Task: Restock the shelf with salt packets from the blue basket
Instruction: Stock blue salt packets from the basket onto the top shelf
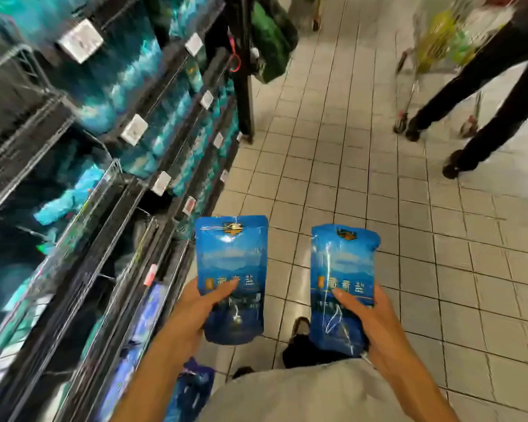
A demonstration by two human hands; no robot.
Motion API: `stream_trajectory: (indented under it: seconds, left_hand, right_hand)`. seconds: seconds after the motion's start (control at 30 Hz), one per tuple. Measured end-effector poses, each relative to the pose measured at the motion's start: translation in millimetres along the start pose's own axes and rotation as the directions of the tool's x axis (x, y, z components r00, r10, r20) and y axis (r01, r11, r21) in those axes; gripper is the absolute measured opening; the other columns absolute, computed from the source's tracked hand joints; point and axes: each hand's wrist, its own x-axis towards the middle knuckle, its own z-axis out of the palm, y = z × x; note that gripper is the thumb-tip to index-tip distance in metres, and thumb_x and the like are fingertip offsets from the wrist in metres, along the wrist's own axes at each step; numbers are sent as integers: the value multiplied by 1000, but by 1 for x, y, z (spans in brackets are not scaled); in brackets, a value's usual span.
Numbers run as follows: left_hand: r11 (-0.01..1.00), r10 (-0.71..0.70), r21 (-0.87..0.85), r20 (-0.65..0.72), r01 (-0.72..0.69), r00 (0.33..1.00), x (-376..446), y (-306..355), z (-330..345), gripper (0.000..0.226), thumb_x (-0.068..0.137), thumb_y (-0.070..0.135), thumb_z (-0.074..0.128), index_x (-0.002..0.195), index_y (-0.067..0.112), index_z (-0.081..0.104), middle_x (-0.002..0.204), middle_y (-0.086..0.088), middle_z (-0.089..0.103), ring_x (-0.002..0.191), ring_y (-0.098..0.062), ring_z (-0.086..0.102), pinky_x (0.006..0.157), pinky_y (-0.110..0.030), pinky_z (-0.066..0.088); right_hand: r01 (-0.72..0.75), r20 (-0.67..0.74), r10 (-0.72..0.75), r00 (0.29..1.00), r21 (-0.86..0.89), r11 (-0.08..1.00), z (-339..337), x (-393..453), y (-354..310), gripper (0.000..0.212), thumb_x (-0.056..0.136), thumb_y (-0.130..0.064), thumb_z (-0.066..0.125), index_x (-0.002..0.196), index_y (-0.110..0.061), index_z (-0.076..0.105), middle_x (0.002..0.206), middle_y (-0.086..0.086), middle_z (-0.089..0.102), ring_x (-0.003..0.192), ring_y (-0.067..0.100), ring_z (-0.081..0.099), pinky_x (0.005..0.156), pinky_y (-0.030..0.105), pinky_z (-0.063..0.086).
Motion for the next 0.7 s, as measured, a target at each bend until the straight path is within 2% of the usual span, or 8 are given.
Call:
stream_trajectory:
  seconds: [0.13,0.2,0.33,0.43,0.53,0.7]
  left_hand:
    - [998,23,-57,-26,-24,999,39,29,52,61,67,31,84,123,15,69,118,-9,75,107,-26,73,76,-30,62]
    - [996,47,-68,-41,-50,998,60,48,77,63,66,31,84,124,12,68,118,-11,75,106,-29,73,78,-34,63]
    - [991,108,-69,-85,-114,990,101,87,111,51,62,32,86,110,16,76,112,-12,77,102,-32,74,78,-41,63]
    - [987,148,-49,-115,-155,982,137,115,125,50,61,33,88,107,17,76,111,-12,77,101,-34,74,87,-49,60]
    - [983,169,-50,-121,-176,978,176,144,131,48,62,32,88,106,18,76,109,-12,77,98,-33,75,77,-44,63]
    - [970,236,-41,-68,-239,969,257,204,133,48,69,31,85,113,18,75,114,-10,76,103,-32,74,77,-39,62]
  right_hand:
    - [22,25,-22,999,-9,1000,-35,48,-40,68,58,-36,87,122,-24,65,108,1,78,97,18,75,69,25,60]
    - [17,42,-17,999,-12,1000,-44,77,-61,68,57,-36,88,121,-24,65,107,3,78,95,20,76,69,30,62]
    - [47,84,-44,995,-30,998,-45,134,-104,67,59,-40,89,121,-27,65,110,1,77,100,22,75,83,43,61]
    - [68,118,-66,991,-18,998,-35,177,-134,58,58,-43,89,112,-37,68,109,0,77,96,23,76,73,41,63]
    - [81,160,-82,984,9,997,-18,220,-162,48,59,-40,90,104,-40,71,107,1,78,94,23,76,66,35,62]
    - [127,194,-126,973,8,992,19,303,-212,45,62,-37,89,103,-40,71,108,2,77,96,24,76,67,33,61]
